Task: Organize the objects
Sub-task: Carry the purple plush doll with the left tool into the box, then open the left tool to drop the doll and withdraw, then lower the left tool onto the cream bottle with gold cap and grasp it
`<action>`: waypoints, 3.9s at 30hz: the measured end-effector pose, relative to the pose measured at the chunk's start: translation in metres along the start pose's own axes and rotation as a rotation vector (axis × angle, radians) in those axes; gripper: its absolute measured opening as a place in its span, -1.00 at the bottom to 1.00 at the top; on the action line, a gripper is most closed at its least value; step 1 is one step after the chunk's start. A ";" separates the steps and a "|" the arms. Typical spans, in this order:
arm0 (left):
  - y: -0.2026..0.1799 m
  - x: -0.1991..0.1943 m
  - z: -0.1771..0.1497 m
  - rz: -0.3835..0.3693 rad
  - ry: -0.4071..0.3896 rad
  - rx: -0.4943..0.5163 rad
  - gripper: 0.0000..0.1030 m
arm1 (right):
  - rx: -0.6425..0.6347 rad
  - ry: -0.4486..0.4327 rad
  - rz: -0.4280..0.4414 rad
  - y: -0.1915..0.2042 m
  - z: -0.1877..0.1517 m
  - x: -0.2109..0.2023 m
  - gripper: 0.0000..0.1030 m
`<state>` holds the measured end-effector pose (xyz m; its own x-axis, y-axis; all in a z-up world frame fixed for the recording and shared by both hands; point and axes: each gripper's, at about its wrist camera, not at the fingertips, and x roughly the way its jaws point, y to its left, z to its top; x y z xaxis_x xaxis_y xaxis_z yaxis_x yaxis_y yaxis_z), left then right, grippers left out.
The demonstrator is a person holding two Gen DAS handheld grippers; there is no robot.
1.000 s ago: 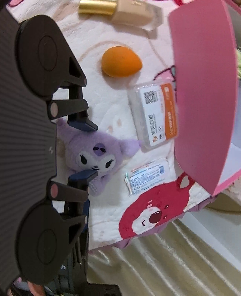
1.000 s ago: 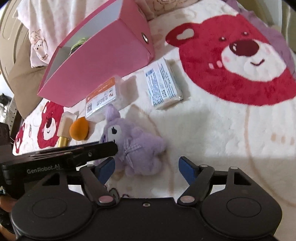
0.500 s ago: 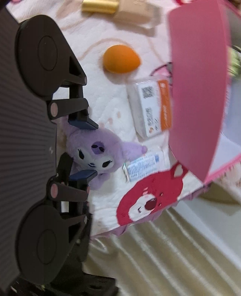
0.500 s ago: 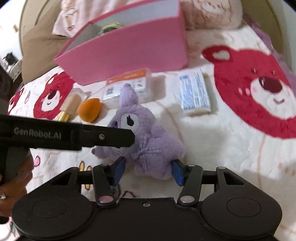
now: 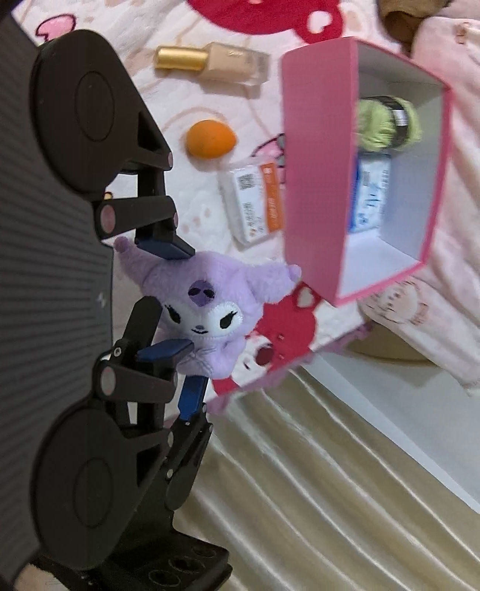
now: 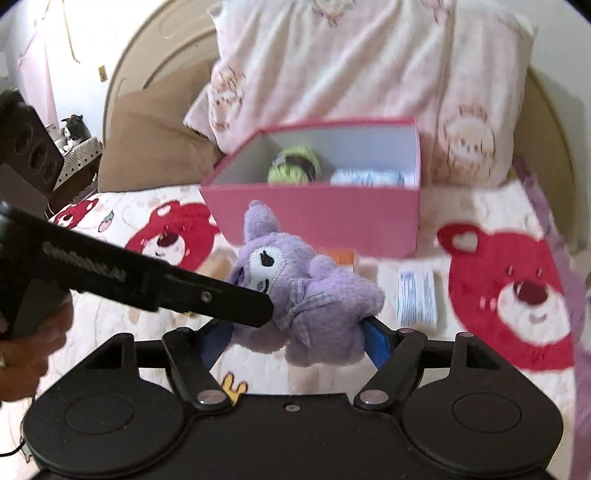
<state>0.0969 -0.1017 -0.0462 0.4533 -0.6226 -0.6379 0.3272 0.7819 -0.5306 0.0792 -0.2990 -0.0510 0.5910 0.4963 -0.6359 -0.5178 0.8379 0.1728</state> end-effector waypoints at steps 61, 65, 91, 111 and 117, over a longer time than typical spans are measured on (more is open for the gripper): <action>0.110 0.128 0.175 0.208 0.106 -0.240 -0.15 | -0.113 0.297 -0.027 -0.066 0.157 0.199 0.17; 0.095 0.100 0.173 0.214 0.082 -0.155 -0.10 | -0.083 0.243 -0.002 -0.060 0.158 0.161 0.20; 0.007 -0.096 0.111 0.251 0.123 0.216 0.12 | -0.061 -0.006 0.032 0.030 0.137 -0.019 0.36; 0.118 -0.081 0.064 0.229 0.108 0.119 0.13 | -0.143 0.061 0.146 0.111 0.059 0.079 0.46; 0.146 -0.065 0.045 0.209 0.110 0.102 0.13 | -0.104 0.072 0.146 0.123 0.034 0.112 0.45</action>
<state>0.1530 0.0540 -0.0571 0.4290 -0.4423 -0.7876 0.3201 0.8898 -0.3254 0.1025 -0.1329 -0.0754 0.4609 0.5901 -0.6628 -0.6582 0.7283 0.1906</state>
